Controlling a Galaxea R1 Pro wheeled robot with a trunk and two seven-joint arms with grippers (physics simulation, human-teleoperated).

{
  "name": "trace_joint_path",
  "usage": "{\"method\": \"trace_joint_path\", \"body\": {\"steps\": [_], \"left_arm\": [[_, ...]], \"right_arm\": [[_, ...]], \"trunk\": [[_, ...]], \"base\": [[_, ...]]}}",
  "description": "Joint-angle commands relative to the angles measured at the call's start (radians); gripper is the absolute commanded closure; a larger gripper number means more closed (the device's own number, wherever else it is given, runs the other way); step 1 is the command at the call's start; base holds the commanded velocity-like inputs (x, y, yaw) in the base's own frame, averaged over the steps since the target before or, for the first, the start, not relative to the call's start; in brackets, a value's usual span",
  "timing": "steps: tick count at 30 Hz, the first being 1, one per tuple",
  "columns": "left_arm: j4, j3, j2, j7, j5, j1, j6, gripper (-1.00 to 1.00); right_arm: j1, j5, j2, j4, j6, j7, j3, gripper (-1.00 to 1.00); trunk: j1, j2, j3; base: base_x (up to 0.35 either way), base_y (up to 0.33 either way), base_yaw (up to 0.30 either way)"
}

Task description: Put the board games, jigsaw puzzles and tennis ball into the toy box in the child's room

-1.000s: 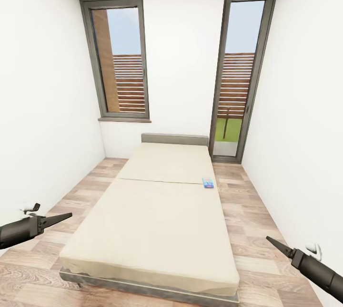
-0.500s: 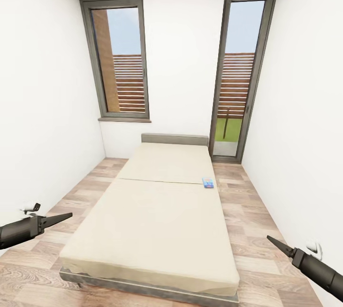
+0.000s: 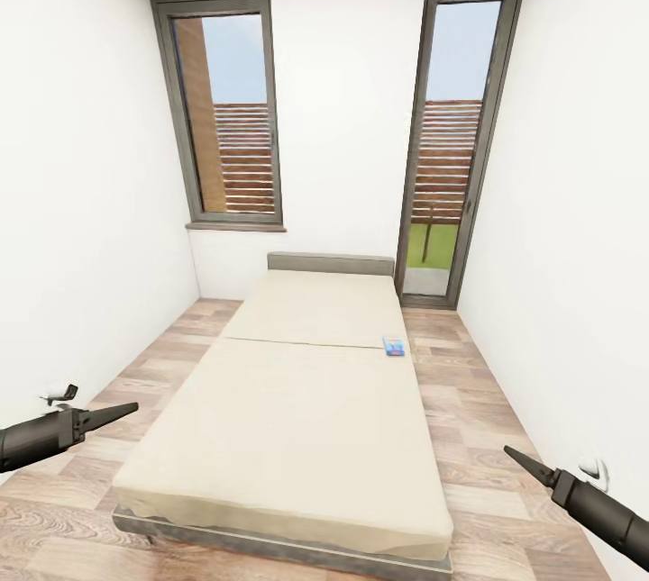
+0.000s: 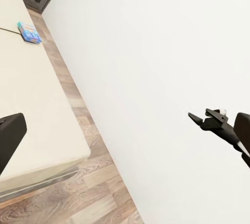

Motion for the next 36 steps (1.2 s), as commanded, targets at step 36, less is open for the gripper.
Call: {"method": "trace_joint_path", "body": {"steps": [36], "left_arm": [[0.000, 0.000, -0.023, -0.004, -0.001, 0.000, 0.002, -1.00]], "right_arm": [[0.000, 0.010, 0.000, 0.001, 0.009, 0.000, 0.000, -1.00]], "trunk": [[0.000, -0.001, 0.000]], "base": [[0.053, -0.156, 0.000]]}}
